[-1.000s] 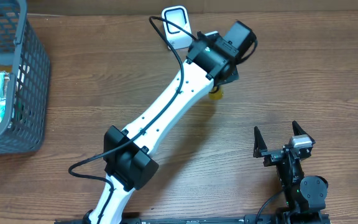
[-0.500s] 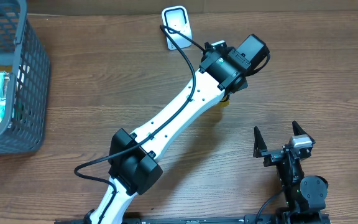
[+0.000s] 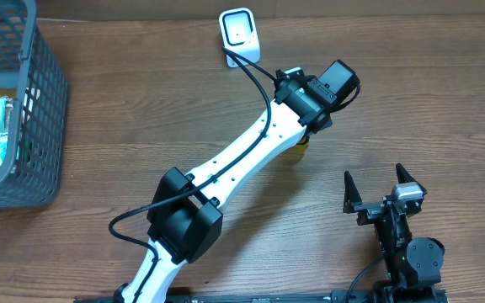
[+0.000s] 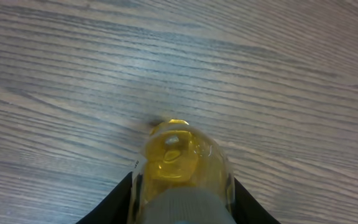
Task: Scan the item barcode
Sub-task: 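Lower the yellow bottle upright onto the table before the scanner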
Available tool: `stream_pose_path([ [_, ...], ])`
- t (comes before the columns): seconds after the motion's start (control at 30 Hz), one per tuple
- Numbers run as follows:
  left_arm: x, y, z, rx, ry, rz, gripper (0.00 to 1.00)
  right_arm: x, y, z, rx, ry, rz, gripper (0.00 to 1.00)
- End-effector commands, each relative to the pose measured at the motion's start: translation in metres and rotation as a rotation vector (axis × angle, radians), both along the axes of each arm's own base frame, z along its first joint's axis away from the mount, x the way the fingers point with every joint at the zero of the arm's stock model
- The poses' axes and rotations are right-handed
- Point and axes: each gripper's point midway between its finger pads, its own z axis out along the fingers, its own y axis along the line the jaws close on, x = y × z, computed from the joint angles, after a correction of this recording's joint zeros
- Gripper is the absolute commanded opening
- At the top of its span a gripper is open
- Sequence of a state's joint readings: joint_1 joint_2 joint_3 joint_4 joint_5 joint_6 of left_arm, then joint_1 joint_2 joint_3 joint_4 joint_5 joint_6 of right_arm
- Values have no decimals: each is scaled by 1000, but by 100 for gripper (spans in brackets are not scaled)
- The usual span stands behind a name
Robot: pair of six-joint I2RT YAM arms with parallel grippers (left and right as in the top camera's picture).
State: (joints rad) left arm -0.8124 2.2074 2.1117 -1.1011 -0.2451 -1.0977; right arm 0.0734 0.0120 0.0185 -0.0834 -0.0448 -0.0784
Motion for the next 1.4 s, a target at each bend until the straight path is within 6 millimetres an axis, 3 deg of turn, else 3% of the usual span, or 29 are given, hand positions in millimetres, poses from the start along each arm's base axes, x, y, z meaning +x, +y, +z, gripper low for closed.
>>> stream_pose_path([
  [0.0, 0, -8, 5, -5, -40, 2, 8, 1, 0, -4, -2, 7, 1, 100],
  [0.37, -8, -20, 19, 109, -196, -21, 11, 1, 0, -4, -2, 7, 1, 100],
  [0.73, -14, -38, 23, 111, -234, -105, 11, 1, 0, -4, -2, 7, 1, 100],
  [1.03, -18, -39, 18, 119, -220, -122, 10, 1, 0, -4, -2, 7, 1, 100],
  [1.37, -18, -44, 0, 123, -210, -172, 10, 1, 0, -4, -2, 7, 1, 100],
])
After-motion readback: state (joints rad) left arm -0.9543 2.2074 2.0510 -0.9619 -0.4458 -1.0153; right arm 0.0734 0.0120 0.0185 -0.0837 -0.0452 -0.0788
